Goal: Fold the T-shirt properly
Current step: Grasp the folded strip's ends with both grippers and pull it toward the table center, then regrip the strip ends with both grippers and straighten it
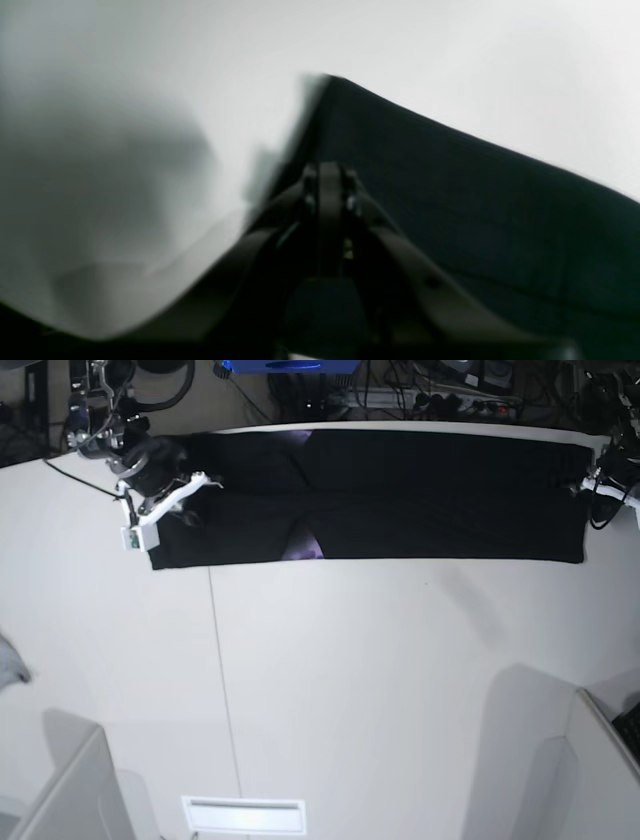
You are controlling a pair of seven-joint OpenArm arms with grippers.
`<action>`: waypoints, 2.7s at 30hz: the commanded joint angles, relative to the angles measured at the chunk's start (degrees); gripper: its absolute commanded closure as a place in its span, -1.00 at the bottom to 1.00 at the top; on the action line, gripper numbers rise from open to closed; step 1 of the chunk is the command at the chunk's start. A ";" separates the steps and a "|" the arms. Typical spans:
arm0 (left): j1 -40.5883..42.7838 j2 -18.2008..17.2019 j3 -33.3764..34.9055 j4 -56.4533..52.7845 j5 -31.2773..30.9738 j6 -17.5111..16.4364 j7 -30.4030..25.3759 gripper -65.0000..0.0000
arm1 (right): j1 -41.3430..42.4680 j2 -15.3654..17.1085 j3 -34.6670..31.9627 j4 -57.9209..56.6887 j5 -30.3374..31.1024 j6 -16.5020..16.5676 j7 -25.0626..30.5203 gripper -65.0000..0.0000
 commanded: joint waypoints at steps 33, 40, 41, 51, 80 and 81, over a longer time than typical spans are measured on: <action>-32.37 0.44 13.02 -25.95 20.70 3.35 -1.14 1.00 | 24.74 -1.00 0.62 -28.81 0.17 -0.06 1.07 1.00; -29.64 -1.14 12.05 -16.02 20.09 3.35 -0.97 1.00 | 21.48 -1.09 2.29 -15.62 0.52 -0.06 1.07 1.00; -28.76 -1.14 11.08 -14.61 20.09 3.35 -0.97 1.00 | 20.78 -1.09 2.73 -13.78 0.61 -0.06 1.07 1.00; -17.25 -4.30 2.38 -6.08 9.18 -2.54 -1.06 1.00 | 15.07 -1.09 2.81 -3.67 0.61 -0.06 1.07 1.00; -28.24 -4.57 7.13 -26.48 8.48 -8.08 -1.50 -0.98 | 11.55 -3.11 2.46 -3.67 0.52 0.03 0.80 1.00; -28.76 -4.57 7.74 -27.71 8.48 -7.99 -1.50 -0.98 | 11.46 -3.11 2.46 -3.67 0.52 0.03 0.80 1.00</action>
